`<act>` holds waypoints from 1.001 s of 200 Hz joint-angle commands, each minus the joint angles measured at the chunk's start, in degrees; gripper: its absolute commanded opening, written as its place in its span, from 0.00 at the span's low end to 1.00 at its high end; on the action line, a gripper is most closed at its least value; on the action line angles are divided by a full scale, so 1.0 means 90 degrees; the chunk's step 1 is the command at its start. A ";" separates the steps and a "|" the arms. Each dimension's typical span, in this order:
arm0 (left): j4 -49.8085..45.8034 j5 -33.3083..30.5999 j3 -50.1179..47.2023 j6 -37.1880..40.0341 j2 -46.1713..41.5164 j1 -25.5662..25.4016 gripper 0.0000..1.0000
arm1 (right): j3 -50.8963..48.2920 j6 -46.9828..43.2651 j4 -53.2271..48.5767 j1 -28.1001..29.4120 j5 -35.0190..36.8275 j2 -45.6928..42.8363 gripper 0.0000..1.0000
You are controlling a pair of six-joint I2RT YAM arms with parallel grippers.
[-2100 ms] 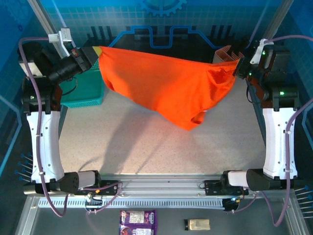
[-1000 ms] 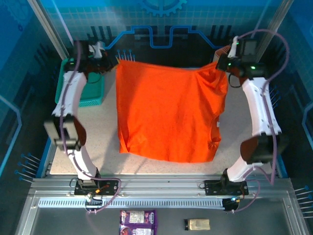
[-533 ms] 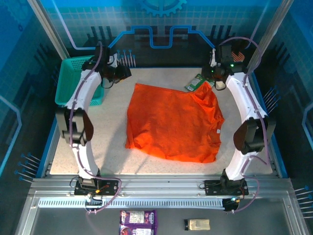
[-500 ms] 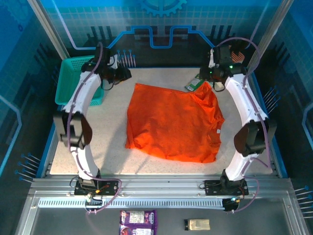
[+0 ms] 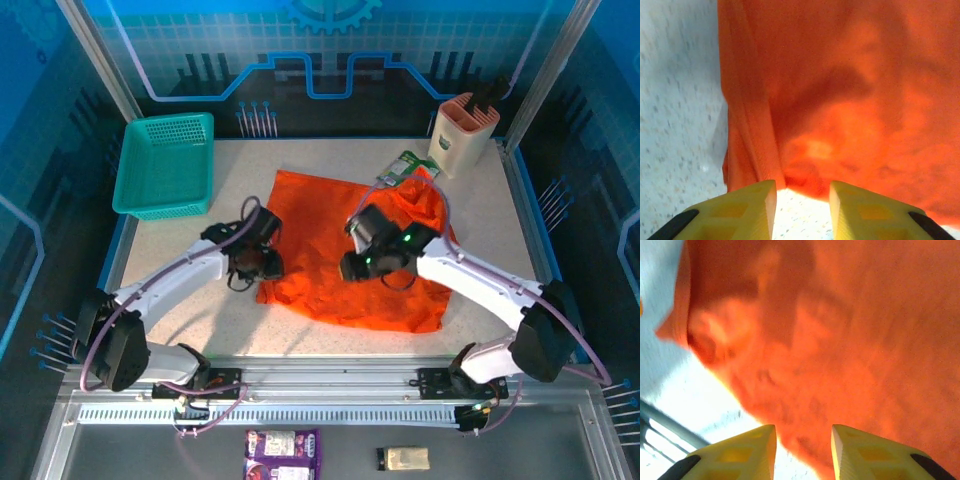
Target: Fold the inside-out t-shirt
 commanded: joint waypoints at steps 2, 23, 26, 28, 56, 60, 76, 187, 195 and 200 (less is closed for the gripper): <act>0.0378 -0.0706 -0.0231 -0.1133 0.0294 -0.0543 0.33 | -0.0298 0.0818 0.0239 0.0631 0.0353 0.0098 0.37; 0.0385 -0.0943 -0.0283 -0.1442 0.0720 -0.0801 0.33 | -0.0445 0.0949 0.0165 0.1060 0.0765 0.0448 0.41; 0.0364 -0.0979 -0.0276 -0.1463 0.0773 -0.0809 0.33 | -0.0470 0.0965 0.0170 0.1099 0.0808 0.0495 0.41; 0.0350 -0.1002 -0.0274 -0.1477 0.0802 -0.0823 0.33 | -0.0491 0.0986 0.0181 0.1122 0.0838 0.0543 0.41; 0.0104 -0.1273 -0.0283 -0.1630 0.1008 -0.0849 0.34 | -0.0744 0.1048 0.0562 0.1292 0.0698 0.0939 0.47; 0.0056 -0.1295 -0.0284 -0.1655 0.1016 -0.0851 0.35 | -0.0763 0.1046 0.0588 0.1314 0.0685 0.0998 0.49; -0.0064 -0.1385 -0.0315 -0.1689 0.1041 -0.0857 0.37 | -0.0781 0.1003 0.0714 0.1375 0.0570 0.1186 0.54; -0.0173 -0.1309 -0.0528 -0.1565 0.1136 -0.0842 0.13 | -0.1032 0.1018 0.1094 0.1298 0.0425 0.1878 0.49; -0.0191 -0.1360 -0.0518 -0.1535 0.1063 -0.0838 0.08 | -0.1070 0.1055 0.1118 0.1234 0.0430 0.1870 0.41; -0.0201 -0.1386 -0.0513 -0.1499 0.1001 -0.0843 0.05 | -0.1084 0.1076 0.1121 0.1197 0.0427 0.1865 0.36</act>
